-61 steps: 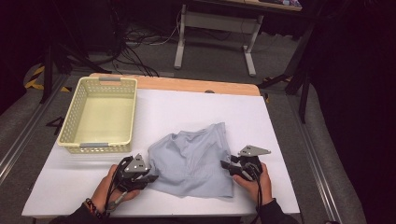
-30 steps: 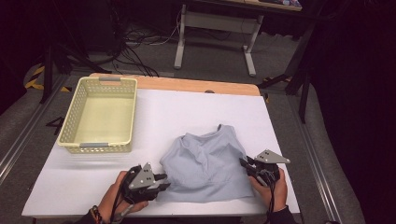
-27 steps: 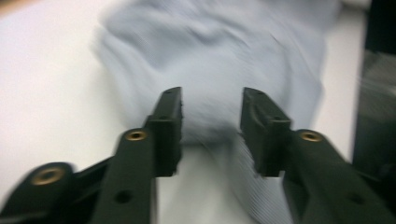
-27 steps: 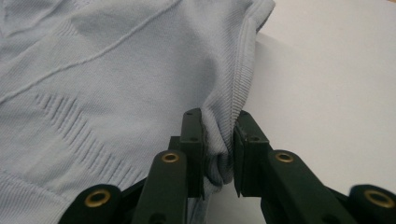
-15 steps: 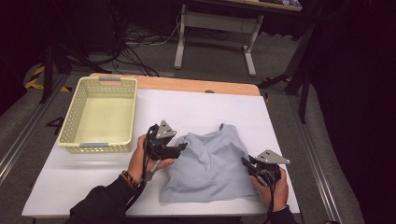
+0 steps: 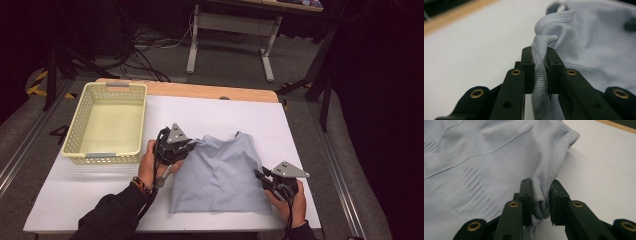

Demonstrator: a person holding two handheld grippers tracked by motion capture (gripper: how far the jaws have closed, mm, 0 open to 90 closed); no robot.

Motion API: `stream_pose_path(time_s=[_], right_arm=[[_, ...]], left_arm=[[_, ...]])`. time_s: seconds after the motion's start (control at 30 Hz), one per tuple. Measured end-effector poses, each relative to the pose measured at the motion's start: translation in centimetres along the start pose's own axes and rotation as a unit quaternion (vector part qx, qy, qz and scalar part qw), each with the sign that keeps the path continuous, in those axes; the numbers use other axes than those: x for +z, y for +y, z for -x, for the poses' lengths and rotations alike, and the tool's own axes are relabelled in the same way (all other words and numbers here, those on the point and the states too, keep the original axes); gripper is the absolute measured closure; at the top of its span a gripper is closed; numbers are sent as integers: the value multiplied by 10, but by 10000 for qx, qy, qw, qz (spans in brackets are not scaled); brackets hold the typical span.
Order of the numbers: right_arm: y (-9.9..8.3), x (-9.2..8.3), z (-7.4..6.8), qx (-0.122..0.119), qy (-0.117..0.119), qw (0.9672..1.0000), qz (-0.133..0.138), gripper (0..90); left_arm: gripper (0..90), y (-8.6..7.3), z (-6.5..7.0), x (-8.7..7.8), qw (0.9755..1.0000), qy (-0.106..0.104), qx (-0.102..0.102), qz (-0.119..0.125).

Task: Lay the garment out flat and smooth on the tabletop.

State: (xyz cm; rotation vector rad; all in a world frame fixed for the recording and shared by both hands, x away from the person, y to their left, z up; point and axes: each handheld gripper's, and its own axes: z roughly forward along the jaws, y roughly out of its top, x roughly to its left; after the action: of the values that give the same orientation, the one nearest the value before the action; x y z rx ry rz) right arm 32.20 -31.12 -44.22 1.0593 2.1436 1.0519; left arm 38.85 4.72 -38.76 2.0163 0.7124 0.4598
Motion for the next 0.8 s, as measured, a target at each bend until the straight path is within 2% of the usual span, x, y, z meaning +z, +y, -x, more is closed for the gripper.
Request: stream_pose_path(time_s=[0.03,0.1,0.13,0.17,0.23,0.3,0.33,0.37,0.4,0.43,0.5,0.53,0.57,0.6,0.63,0.67,0.7,0.73,0.77,0.8], right_arm=[[0,0,0,0,0,10000,0,739],[2,0,-5,-50,93,9999,65,736],[4,0,-8,-98,133,9998,78,734],[5,1,-12,-161,176,9997,69,730],[6,1,-16,-234,165,9996,-6,722],[5,1,-17,-245,143,9996,-41,715],[5,0,-16,-238,124,9996,-43,708],[6,-1,-17,-211,62,9998,27,687],[6,-1,-17,-211,62,9998,27,687],[6,-2,-17,-208,36,9998,47,673],[9,-5,-19,-224,-23,9997,96,607],[12,-8,-21,-217,-86,9996,131,539],[12,-8,-21,-217,-86,9996,131,539],[14,-10,-21,-216,-114,9995,193,528],[16,-15,-23,-224,-173,9990,352,527],[21,-24,-25,-172,-303,9969,702,524],[21,-24,-25,-172,-303,9969,702,524],[26,-32,-29,-145,-407,9941,991,527],[29,-35,-31,-95,-343,9930,1128,528],[29,-35,-31,-95,-343,9930,1128,528]], left_arm=[[801,0,0,0,10000,0,0,0],[808,7,4,-14,9990,105,414,112],[810,9,8,-21,9976,185,667,81],[811,9,12,-24,9969,194,762,86],[814,4,22,-30,9952,21,949,218],[814,-5,38,-35,9914,27,1284,234],[814,-13,49,-37,9881,-84,1507,312],[812,-22,59,-38,9837,-156,1754,365],[813,-22,59,-38,9837,-156,1754,365],[813,-30,66,-39,9816,-250,1857,364],[814,-41,75,-38,9810,-443,1866,304],[814,-50,81,-36,9794,-514,1945,196],[814,-50,81,-36,9794,-514,1945,196],[814,-55,85,-33,9783,-531,2001,116],[814,-60,87,-32,9775,-561,2031,75],[813,-66,90,-29,9776,-639,2005,-51],[813,-66,90,-29,9776,-639,2005,-51],[813,-72,92,-25,9764,-686,2042,-170],[813,-74,92,-24,9755,-704,2075,-215],[813,-74,92,-24,9755,-704,2075,-215]])
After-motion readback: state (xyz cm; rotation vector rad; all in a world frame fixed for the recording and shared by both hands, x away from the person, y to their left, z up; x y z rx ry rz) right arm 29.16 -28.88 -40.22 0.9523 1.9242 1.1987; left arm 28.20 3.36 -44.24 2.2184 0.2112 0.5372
